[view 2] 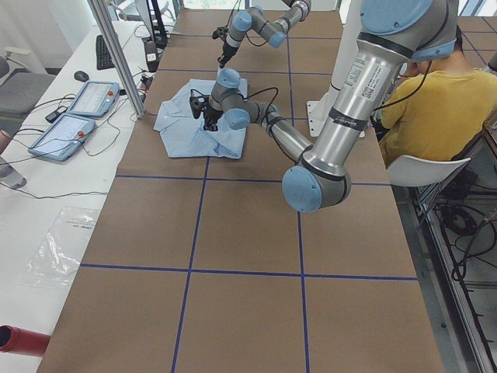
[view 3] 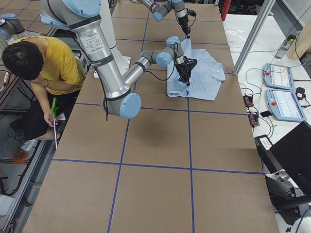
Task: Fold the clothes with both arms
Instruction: 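Lift the hem with both grippers and fold it toward the collar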
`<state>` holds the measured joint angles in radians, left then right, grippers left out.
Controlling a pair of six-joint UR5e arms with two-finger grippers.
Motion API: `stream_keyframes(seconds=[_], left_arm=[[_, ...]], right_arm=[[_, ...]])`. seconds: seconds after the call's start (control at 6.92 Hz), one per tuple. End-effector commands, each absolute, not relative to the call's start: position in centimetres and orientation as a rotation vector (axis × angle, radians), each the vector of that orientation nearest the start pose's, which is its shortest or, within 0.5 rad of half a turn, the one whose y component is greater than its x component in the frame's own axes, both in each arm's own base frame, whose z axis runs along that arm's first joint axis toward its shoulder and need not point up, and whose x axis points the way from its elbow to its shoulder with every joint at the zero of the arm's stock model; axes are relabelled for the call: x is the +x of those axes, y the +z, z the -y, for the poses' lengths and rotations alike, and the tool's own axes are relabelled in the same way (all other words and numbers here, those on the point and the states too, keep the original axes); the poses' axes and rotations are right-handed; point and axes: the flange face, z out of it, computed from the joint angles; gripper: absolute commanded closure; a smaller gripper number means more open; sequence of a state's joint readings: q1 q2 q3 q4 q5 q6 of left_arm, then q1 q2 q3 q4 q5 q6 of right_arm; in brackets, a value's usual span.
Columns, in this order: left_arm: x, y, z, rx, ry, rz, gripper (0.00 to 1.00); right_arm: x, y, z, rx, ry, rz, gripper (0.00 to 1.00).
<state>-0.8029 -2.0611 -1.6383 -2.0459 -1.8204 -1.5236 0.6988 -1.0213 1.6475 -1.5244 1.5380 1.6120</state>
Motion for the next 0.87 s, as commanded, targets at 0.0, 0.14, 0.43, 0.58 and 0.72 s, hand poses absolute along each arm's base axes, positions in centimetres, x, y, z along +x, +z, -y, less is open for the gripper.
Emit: stream_keyframes(seconds=[0.0, 0.14, 0.43, 0.58, 0.72], left_arm=[[38.8, 30.6, 58.7, 0.251, -0.576, -1.063, 1.00], [39.1, 31.3, 61.0, 0.274, -0.576, -1.062, 1.00], [40.4, 31.6, 63.9, 0.327, -0.613, -1.037, 1.00], [40.7, 32.8, 64.7, 0.351, -0.626, -1.030, 1.00], [41.5, 33.7, 65.4, 0.349, -0.626, -1.028, 1.00]], right_arm=[[-44.2, 33.2, 61.1, 0.242, 0.730, 0.634, 1.00], [-44.5, 34.7, 63.1, 0.250, 0.742, 0.635, 1.00], [-44.8, 37.6, 65.1, 0.265, 0.751, 0.655, 1.00], [-45.9, 37.0, 66.4, 0.261, 0.755, 0.645, 1.00], [-46.5, 35.7, 67.0, 0.258, 0.754, 0.654, 1.00]])
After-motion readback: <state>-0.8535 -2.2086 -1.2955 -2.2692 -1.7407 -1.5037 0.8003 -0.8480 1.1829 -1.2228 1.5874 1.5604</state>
